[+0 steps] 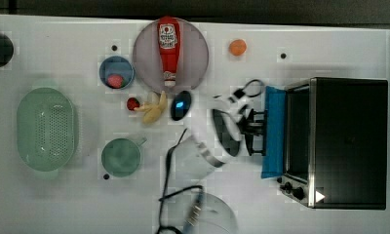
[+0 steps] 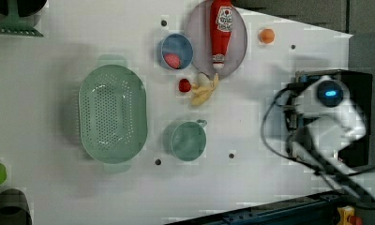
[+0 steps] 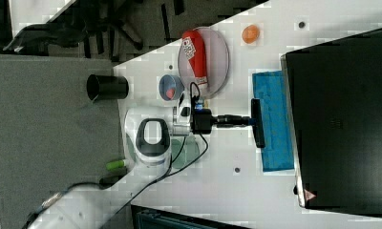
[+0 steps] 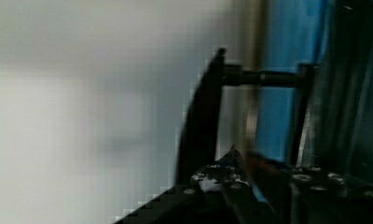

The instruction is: Flap open oven.

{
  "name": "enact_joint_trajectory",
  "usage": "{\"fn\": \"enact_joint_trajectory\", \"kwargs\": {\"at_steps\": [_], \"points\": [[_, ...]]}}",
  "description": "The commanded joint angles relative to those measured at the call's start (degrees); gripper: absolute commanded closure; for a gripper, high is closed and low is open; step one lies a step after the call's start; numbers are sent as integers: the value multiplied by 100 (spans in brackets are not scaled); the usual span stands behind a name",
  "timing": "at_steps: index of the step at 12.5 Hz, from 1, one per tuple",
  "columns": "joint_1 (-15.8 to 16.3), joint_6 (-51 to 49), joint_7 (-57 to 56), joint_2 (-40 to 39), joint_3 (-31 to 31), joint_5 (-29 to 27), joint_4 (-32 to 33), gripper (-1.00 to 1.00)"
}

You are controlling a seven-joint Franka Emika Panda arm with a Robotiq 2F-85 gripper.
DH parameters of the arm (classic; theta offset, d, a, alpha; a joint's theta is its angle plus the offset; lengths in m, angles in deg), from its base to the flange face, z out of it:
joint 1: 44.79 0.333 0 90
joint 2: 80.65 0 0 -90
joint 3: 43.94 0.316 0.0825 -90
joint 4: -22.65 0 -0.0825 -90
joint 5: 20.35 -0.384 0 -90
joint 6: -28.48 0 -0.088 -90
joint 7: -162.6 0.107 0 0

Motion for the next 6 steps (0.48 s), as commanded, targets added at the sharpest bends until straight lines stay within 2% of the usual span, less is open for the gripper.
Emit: {"fn": "enact_joint_trajectory", "kwargs": {"at_steps": [1, 6], "points": [[458, -273, 1523, -686, 43, 476, -117, 65], [962, -655, 1759, -1835, 43, 744, -923, 65]]}}
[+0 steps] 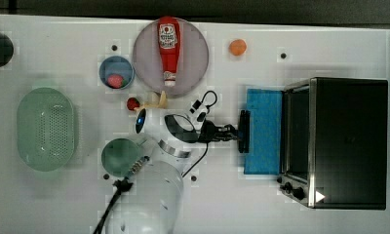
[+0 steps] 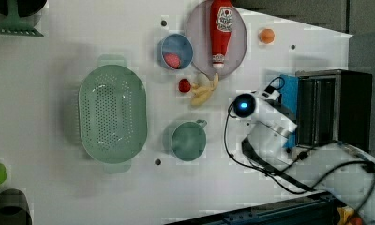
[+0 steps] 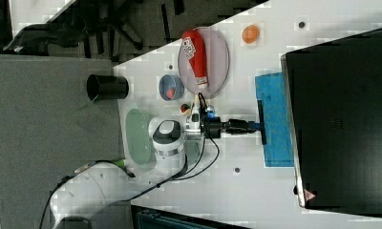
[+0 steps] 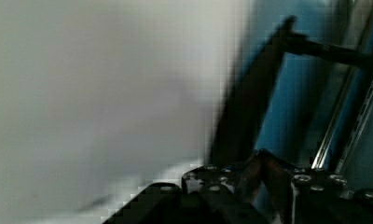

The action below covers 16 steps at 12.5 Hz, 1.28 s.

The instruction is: Flap open oven.

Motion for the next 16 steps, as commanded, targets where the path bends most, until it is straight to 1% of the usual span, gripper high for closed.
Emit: {"fn": "enact_joint_trajectory", "kwargs": {"at_steps": [1, 2, 4, 7, 9, 11, 14, 16], "points": [[86, -251, 657, -124, -92, 40, -449, 65], [124, -373, 757, -217, -96, 42, -524, 65], [159, -492, 758, -156, -96, 36, -561, 65], [151, -214, 745, 191, -98, -129, -552, 65], [122, -1, 665, 527, -100, -577, -530, 65], [83, 154, 500, 936, -109, -1215, -529, 65], [43, 168, 482, 1625, -170, -2161, -531, 65], [1, 161, 482, 2106, -249, -2648, -541, 65]]}}
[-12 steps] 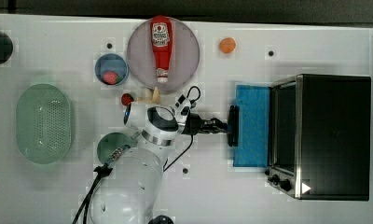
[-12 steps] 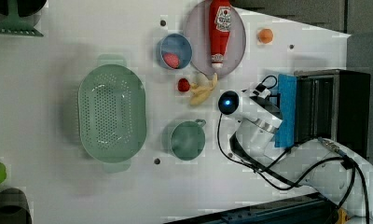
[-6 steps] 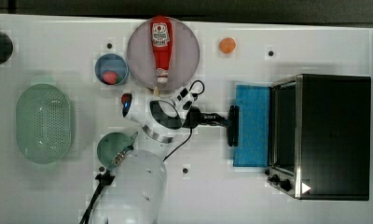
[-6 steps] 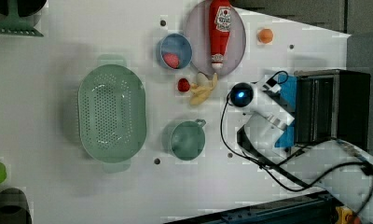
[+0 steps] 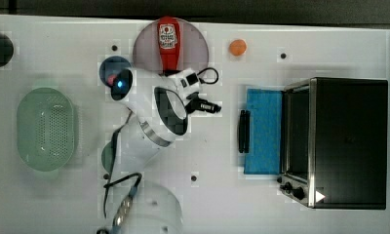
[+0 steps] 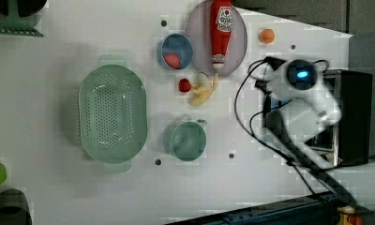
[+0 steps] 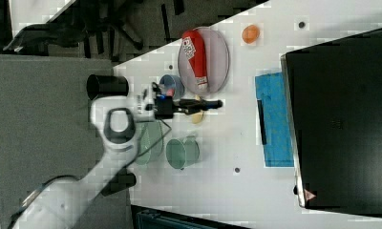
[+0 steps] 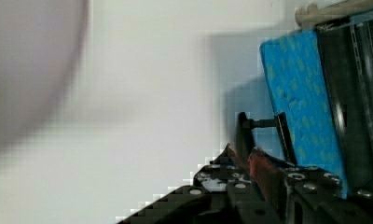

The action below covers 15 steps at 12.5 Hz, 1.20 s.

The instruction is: Flap open oven.

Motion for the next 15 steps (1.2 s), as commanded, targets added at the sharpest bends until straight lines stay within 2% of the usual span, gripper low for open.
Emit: {"fn": "enact_joint_trajectory", "kwargs": {"at_steps": [1, 4, 9, 13, 15], "points": [[-137, -45, -1, 608, -210, -682, -50, 65], [-170, -347, 0, 1314, -465, -1414, -56, 65], [-172, -853, 30, 2406, -571, -1855, -67, 65], [-173, -1725, 105, 3086, -570, -2688, -85, 65], [-171, -1820, 104, 3422, -556, -2719, -93, 65]]}}
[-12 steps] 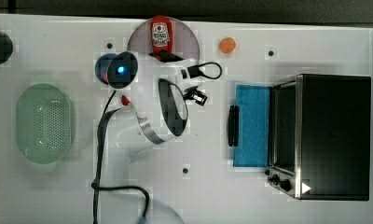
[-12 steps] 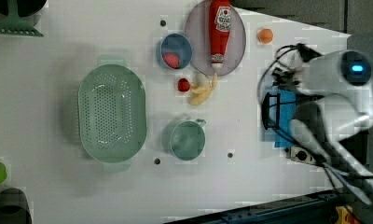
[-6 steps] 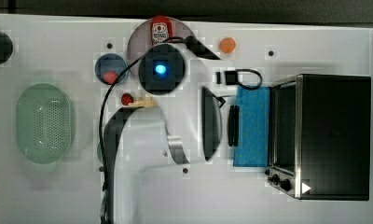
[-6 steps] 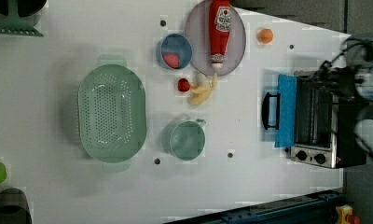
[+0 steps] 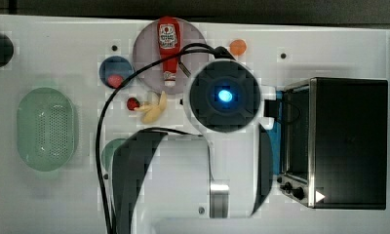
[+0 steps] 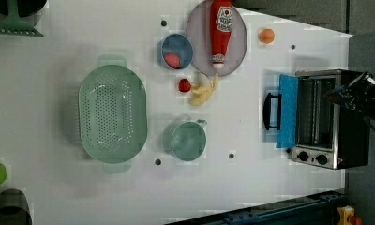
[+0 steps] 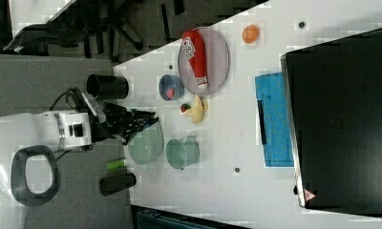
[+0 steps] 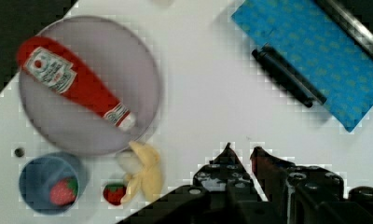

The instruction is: Flap open oven.

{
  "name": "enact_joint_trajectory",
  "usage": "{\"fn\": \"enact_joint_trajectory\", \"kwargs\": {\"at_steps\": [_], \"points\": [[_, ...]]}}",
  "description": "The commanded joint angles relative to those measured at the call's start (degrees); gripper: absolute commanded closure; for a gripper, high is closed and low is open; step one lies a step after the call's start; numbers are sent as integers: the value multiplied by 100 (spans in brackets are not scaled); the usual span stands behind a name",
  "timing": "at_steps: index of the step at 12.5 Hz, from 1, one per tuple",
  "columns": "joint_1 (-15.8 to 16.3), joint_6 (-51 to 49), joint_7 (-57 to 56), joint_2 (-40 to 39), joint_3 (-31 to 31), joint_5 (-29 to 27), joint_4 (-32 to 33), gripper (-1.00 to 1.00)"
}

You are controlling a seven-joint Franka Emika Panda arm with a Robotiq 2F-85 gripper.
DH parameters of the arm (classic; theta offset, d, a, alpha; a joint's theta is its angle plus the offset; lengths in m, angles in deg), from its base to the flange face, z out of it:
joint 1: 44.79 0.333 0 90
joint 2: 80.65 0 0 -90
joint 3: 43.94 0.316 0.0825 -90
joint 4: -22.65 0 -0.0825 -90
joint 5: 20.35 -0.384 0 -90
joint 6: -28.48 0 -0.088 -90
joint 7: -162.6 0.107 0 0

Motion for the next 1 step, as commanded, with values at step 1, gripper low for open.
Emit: {"fn": "enact_joint_trajectory", "kwargs": {"at_steps": [1], "points": [[19, -305, 111, 378, 33, -66, -13, 65]]}}
